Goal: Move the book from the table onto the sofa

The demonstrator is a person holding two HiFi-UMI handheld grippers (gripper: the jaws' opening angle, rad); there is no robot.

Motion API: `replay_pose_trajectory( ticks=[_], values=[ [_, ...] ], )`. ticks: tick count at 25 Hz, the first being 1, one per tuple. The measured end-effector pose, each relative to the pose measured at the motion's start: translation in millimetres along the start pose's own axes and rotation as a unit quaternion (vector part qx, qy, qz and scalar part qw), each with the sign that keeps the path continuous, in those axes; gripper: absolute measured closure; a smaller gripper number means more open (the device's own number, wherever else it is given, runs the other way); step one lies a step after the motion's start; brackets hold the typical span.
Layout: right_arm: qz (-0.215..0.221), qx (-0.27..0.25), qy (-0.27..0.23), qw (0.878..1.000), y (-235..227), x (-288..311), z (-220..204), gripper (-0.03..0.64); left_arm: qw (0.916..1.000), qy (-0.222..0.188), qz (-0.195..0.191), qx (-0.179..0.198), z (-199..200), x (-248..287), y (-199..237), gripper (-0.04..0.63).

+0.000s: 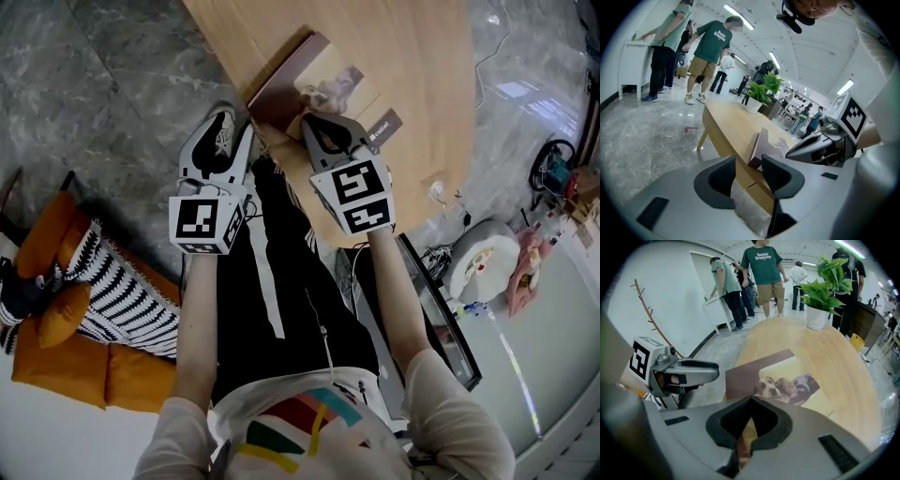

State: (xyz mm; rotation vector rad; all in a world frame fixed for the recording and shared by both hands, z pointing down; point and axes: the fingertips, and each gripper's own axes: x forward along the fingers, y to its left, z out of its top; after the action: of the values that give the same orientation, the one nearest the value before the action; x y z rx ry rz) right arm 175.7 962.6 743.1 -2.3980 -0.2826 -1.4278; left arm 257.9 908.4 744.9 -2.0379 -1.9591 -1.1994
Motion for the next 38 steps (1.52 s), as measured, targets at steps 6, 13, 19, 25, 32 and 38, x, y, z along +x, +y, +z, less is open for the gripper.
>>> replay_pose_trajectory(
  ticks=[6,13,19,25,32,38],
  values=[
    [0.017,-0.007,-0.003,1.000,17,7,7,0.610,0.9995,-0.002,-0.005,-0.030,-8,-5,6,0.436],
    [0.039,-0.028,-0.006,0.999,44,18,18,0.609,0.9960,-0.019,0.005,-0.088,-12,-10,20,0.431],
    [0.054,-0.023,-0.011,0.998,54,22,24,0.609,0.9869,-0.031,0.014,-0.158,-13,-16,38,0.394],
    [0.057,-0.006,-0.029,0.998,53,16,33,0.609,0.9650,-0.061,-0.008,-0.255,-11,-19,43,0.382],
    [0.068,0.009,-0.057,0.996,44,-1,45,0.609,0.9282,-0.100,-0.037,-0.357,-8,-9,43,0.382],
    [0.063,0.012,-0.059,0.996,36,-9,39,0.609,0.9170,-0.098,-0.059,-0.382,-8,2,33,0.382]
  ],
)
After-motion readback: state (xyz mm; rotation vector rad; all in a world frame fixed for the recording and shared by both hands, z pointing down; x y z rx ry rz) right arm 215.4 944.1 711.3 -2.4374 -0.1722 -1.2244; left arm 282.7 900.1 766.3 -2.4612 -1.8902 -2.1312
